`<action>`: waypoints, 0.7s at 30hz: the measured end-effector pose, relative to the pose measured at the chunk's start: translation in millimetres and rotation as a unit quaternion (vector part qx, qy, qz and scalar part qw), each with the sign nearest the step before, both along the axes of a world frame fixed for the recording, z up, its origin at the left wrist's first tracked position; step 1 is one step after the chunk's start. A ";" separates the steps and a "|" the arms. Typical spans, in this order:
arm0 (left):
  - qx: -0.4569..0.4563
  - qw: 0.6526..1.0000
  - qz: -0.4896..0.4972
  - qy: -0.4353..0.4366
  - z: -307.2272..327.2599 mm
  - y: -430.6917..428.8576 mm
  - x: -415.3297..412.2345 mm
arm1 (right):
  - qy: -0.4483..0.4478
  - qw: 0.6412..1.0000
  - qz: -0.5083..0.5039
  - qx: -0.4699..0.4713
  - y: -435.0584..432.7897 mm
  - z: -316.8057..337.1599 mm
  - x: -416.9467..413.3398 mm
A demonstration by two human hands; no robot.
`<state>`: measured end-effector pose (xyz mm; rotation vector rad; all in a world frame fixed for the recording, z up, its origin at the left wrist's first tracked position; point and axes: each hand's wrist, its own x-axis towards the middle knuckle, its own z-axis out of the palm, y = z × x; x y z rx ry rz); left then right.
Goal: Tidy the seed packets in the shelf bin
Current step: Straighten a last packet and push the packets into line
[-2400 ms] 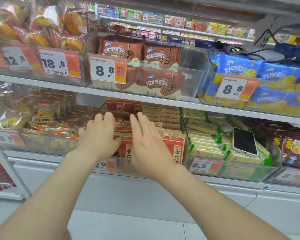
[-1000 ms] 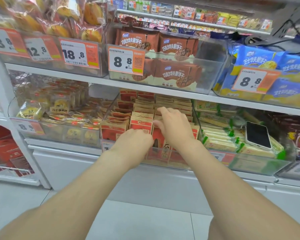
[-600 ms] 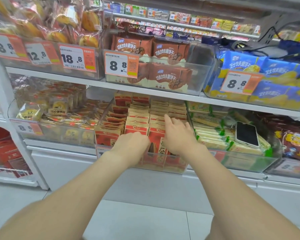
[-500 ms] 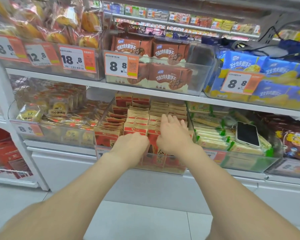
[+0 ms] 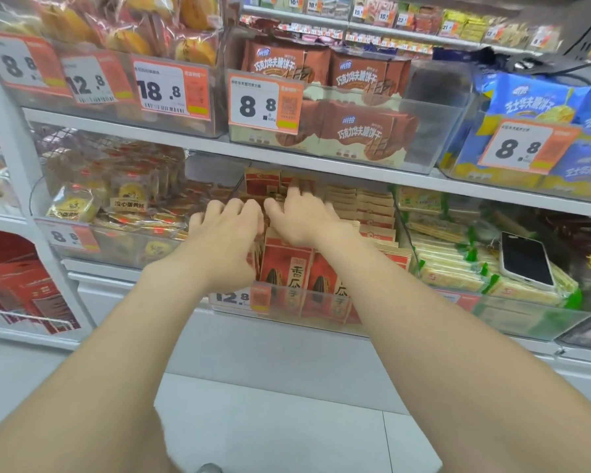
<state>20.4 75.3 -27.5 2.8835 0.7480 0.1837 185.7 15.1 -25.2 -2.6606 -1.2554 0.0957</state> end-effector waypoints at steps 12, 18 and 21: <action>-0.001 1.000 0.015 0.018 -15.4 13.9 21.0 | -0.038 0.998 -0.043 -0.033 40.0 -6.2 27.9; -0.008 1.000 0.015 -0.013 -18.0 10.7 20.7 | 0.078 0.997 -0.017 -0.024 24.2 12.2 20.2; 0.011 1.000 0.013 -0.013 -18.3 6.0 16.5 | 0.052 0.998 0.002 -0.018 4.4 16.3 3.5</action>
